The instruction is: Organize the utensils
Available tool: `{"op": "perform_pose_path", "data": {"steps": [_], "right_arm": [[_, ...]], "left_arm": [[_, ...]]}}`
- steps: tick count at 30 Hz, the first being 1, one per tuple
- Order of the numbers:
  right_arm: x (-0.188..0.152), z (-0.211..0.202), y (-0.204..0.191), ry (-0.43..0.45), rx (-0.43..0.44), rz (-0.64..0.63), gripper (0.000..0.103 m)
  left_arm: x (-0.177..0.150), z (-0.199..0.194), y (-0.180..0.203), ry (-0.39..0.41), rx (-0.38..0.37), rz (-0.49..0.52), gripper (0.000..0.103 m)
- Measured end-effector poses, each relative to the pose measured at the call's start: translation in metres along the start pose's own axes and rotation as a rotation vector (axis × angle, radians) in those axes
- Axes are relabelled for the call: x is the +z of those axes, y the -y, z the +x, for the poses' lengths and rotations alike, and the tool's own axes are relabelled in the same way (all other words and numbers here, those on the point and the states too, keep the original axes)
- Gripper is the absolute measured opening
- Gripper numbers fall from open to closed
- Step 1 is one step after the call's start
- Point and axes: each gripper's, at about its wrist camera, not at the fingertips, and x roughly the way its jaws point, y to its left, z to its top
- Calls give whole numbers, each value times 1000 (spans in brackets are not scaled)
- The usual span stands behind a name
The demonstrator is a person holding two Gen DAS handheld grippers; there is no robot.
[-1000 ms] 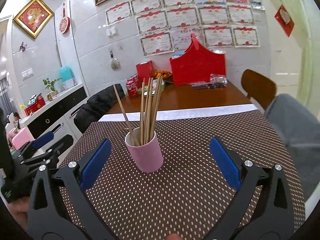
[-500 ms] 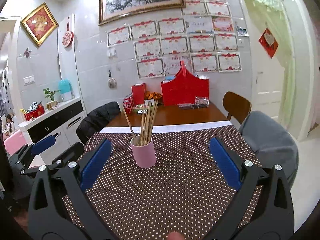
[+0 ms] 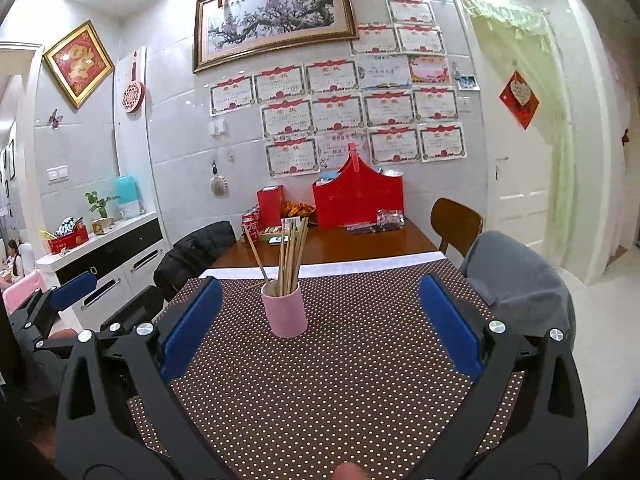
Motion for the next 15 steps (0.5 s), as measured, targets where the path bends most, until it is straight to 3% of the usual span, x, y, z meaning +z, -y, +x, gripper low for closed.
{"op": "perform_pose_path", "data": {"steps": [15], "right_arm": [[-3, -14, -5, 24, -49, -18, 97]], "left_arm": [[5, -13, -9, 21, 29, -3, 99]]}}
